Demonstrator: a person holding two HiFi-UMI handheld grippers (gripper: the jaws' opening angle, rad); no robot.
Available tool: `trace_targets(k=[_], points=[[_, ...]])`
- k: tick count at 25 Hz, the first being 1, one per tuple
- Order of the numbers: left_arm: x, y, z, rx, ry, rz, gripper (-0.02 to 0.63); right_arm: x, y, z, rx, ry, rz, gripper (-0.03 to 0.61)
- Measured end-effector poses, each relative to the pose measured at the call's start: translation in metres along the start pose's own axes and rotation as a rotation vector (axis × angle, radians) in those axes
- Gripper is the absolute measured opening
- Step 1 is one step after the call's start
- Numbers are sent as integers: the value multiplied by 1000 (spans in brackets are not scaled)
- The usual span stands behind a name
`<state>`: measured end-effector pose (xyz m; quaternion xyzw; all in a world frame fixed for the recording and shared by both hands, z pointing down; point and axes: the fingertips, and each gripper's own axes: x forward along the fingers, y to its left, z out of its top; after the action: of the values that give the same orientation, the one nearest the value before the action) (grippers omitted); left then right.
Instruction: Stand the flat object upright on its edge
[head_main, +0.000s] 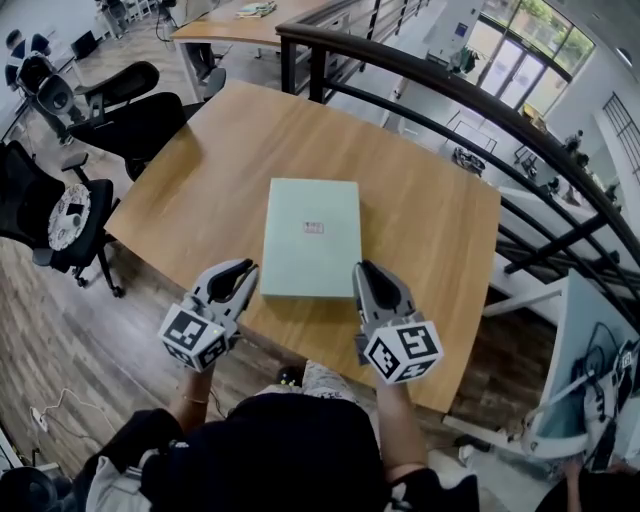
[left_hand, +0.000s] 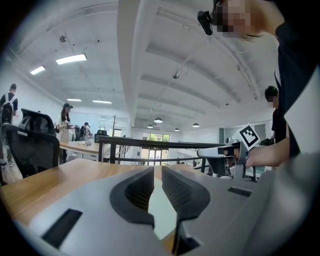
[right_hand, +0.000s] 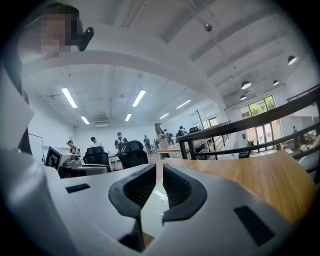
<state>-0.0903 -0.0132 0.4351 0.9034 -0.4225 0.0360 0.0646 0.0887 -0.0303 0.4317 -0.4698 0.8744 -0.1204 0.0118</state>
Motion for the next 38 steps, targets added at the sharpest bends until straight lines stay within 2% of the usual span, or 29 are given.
trace_targets(k=[8, 14, 18, 22, 27, 31, 32, 34, 36, 38], points=[[44, 13, 7, -17, 12, 12, 37, 29, -35, 10, 11, 21, 25, 34], [81, 23, 9, -36, 51, 20, 37, 47, -64, 12, 31, 64, 45, 34], [98, 34, 7, -60, 52, 24, 38, 59, -78, 12, 42, 80, 56, 34], [111, 47, 2, -50, 82, 46, 38, 76, -93, 4, 44, 103, 64, 34], [121, 77, -4, -83, 106, 34, 38, 103, -98, -1, 44, 138, 47, 35], [137, 88, -6, -86, 125, -23, 38, 116, -106, -6, 47, 163, 1, 37], [141, 92, -8, -87, 133, -34, 38, 119, -107, -9, 54, 177, -11, 50], [145, 101, -12, -98, 141, -50, 40, 128, -108, -17, 59, 209, -22, 131], [147, 109, -20, -118, 151, -55, 59, 137, -111, -24, 45, 238, -37, 132], [149, 118, -30, -144, 165, -51, 111, 145, -116, -31, 37, 258, -56, 132]])
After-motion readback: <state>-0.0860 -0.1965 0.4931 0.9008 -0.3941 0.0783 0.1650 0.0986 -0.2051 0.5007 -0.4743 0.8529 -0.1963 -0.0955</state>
